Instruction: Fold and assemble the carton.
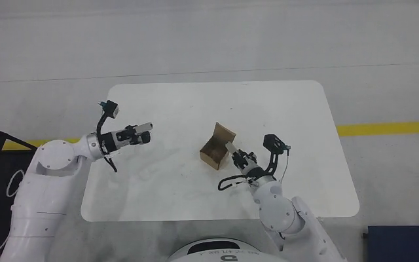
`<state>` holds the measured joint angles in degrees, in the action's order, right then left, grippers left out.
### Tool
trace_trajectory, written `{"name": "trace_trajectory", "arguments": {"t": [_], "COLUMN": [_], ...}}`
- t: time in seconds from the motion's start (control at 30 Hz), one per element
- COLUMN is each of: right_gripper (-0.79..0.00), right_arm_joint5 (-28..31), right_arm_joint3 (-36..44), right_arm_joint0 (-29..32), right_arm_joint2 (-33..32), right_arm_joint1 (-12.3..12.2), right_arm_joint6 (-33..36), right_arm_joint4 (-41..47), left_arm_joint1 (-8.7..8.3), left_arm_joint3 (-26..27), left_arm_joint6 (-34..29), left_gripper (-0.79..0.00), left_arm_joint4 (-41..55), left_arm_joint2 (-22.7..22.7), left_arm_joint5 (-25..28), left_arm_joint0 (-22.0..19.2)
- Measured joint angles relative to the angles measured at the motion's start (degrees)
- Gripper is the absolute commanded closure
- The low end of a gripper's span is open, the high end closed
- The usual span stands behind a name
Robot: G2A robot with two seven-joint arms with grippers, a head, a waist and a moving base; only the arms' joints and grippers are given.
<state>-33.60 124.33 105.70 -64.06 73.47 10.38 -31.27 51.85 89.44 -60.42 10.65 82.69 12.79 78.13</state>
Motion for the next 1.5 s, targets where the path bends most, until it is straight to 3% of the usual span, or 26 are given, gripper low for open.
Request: {"name": "trace_trajectory", "arguments": {"t": [0.13,0.27,0.43,0.7,0.9,1.33,1.5], "right_gripper": [-0.369,-0.354,-0.363,-0.36,-0.36,-0.36,-0.231], "right_arm_joint5": [0.72,0.07,0.61,1.66,1.54,0.39,-1.82], "right_arm_joint3": [-0.51,-1.74,-4.57,-7.03,-8.81,-11.6,-12.96], "right_arm_joint0": [3.32,4.03,1.58,-2.13,-4.62,-8.38,-9.71], "right_arm_joint2": [-1.37,-0.58,1.62,3.57,4.72,7.21,8.02], "right_arm_joint1": [-0.2,-0.26,0.11,0.83,1.16,1.93,2.24], "right_arm_joint6": [-2.6,-3.18,-1.9,-2.7,-1.4,-0.14,0.24], "right_arm_joint4": [-0.27,-2.58,-2.28,-0.53,-0.4,-0.25,-0.8], "left_arm_joint1": [0.23,0.58,1.55,4.18,5.66,7.39,7.56], "left_arm_joint3": [3.61,5.58,5.89,1.22,-1.51,-4.16,-4.34], "left_arm_joint6": [3.58,4.04,6.17,5.92,6.46,5.93,5.77], "left_gripper": [-0.785,-0.785,-0.785,-0.785,-0.785,-0.785,-0.785], "left_arm_joint4": [-13.22,-22.71,-41.78,-44.31,-45.3,-45.27,-45.1], "left_arm_joint2": [-4.2,-8.69,-16.9,-27.44,-31.66,-35.28,-35.29], "left_arm_joint5": [-0.88,-1.93,-4.81,-4.09,-3.93,-2.33,-1.85], "left_arm_joint0": [-1.6,-4.64,-9.27,-15.91,-18.85,-21.54,-21.46]}}
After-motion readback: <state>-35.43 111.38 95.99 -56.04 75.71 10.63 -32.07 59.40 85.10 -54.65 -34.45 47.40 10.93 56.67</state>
